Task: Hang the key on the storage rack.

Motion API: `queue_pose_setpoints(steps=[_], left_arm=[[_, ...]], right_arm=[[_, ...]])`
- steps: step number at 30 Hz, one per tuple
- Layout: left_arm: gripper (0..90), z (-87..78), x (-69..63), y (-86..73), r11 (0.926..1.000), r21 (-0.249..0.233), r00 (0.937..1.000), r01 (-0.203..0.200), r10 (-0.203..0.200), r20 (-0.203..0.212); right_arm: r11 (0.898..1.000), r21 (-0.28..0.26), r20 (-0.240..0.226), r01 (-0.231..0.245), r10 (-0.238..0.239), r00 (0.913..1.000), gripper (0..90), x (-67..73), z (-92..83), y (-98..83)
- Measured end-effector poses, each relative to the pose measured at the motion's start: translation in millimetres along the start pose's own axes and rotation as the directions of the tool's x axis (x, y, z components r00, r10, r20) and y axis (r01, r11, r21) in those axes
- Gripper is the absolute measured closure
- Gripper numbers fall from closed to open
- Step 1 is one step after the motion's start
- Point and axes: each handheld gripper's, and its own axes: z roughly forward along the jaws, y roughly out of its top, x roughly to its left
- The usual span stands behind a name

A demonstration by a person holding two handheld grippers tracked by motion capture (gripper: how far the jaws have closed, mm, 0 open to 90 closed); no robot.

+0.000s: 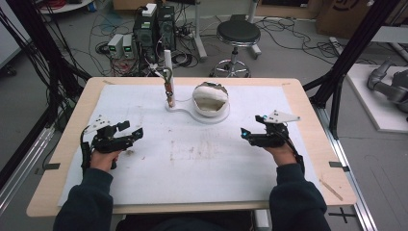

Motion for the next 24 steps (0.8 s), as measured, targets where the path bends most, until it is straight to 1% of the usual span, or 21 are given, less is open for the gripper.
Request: queue_pose_setpoints(steps=[1,2,3,4,5,8,10,11,16,17,24], left_arm=[[23.7,0.0,-0.3,0.1,1.0,0.0,1.0,-0.004,0.004,0.0],[23.8,0.2,-0.7,0.1,1.0,0.0,1.0,-0.008,0.008,-0.001],[23.8,0.6,-1.1,0.1,1.0,0.0,1.0,-0.008,0.008,-0.001],[23.8,1.1,-1.4,0.0,1.0,0.0,1.0,-0.008,0.008,-0.001],[23.8,1.7,-1.7,-0.1,1.0,0.004,1.0,-0.009,0.009,-0.002],[23.8,3.1,-2.6,-0.4,0.9999,0.006,0.9999,-0.012,0.012,-0.003],[23.8,3.5,-3.4,-0.4,0.9998,0.006,0.9998,-0.018,0.018,-0.004],[23.8,3.4,-3.8,-0.2,0.9998,0.004,0.9998,-0.019,0.019,-0.001],[23.7,1.6,-4.4,0.8,0.9995,-0.006,0.9995,-0.03,0.03,0.001],[23.8,1.6,-4.7,0.8,0.9996,-0.012,0.9997,-0.025,0.025,0.001],[23.8,0.6,-5.5,1.2,0.9993,-0.009,0.9994,-0.035,0.035,0.002]], right_arm=[[1.0,0.009,0.01,-0.012,0.012,0.9999,21.3,-1.8,-6.7,-9.9],[1.0,0.009,0.01,-0.012,0.012,0.9999,21.3,-1.8,-6.7,-9.9],[1.0,0.006,0.014,-0.029,0.029,0.9995,21.3,-4.4,-13.5,-18.6],[1.0,0.006,0.014,-0.029,0.029,0.9995,21.3,-4.4,-13.5,-18.6],[0.999,0.006,0.026,-0.041,0.041,0.9988,21.2,-7.8,-20.3,-26.1],[0.999,0.017,0.042,-0.036,0.035,0.9985,21.3,-9.9,-24.0,-29.7],[0.999,0.015,0.053,-0.039,0.038,0.9979,21.2,-12.6,-27.4,-33.0],[0.999,0.016,0.059,-0.05,0.049,0.9971,21.2,-13.4,-30.1,-35.5],[0.999,0.008,0.07,-0.052,0.051,0.9962,21.3,-14.6,-33.0,-37.4],[0.999,0.007,0.075,-0.049,0.048,0.996,21.2,-15.0,-33.7,-37.5],[0.998,0.012,0.089,-0.066,0.065,0.9939,21.2,-16.5,-34.8,-40.2]])
